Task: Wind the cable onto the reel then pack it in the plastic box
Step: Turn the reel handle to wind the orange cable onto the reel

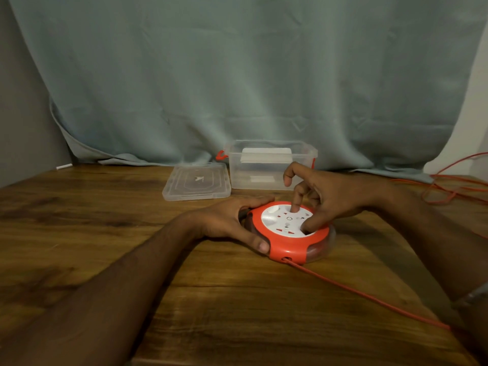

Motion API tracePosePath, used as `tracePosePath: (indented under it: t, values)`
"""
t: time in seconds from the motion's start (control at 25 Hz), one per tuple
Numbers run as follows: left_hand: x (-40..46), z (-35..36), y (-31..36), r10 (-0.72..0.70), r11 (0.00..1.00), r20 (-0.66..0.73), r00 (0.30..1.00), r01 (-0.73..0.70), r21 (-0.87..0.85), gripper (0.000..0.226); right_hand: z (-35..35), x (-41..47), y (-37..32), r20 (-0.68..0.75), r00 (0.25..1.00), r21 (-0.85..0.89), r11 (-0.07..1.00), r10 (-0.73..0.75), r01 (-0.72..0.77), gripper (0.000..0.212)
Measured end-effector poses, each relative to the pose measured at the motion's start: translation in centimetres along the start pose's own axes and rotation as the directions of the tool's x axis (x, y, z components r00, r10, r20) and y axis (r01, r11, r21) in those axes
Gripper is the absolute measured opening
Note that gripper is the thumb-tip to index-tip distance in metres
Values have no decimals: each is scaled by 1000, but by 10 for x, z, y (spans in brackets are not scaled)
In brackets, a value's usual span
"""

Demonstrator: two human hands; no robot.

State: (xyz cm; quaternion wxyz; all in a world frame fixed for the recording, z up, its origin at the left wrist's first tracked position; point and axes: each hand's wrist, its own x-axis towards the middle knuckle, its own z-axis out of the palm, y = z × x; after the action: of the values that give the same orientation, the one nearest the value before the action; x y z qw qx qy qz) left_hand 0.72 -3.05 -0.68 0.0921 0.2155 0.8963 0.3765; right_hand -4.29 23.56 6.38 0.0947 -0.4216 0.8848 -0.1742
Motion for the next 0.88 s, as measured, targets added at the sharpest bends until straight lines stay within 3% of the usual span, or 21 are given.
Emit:
tracePosePath:
  t: [0.32, 0.6, 0.72, 0.88]
  values:
    - [5, 0, -9, -1, 999, -7, 1000, 1, -50, 139, 15, 9, -12, -109, 994, -205, 979, -27, 4, 37]
    - [5, 2, -6, 31, 998, -13, 999, -32, -61, 133, 25, 16, -16, -145, 983, -255, 964, -111, 72, 47]
    - [5, 1, -5, 40, 997, -10, 999, -41, -63, 130, 24, 15, -15, -133, 983, -211, 973, -127, 97, 46]
    - [3, 1, -3, 43, 997, 5, 999, -43, -59, 131, 11, 10, -6, -106, 984, 14, 989, -145, 147, 19]
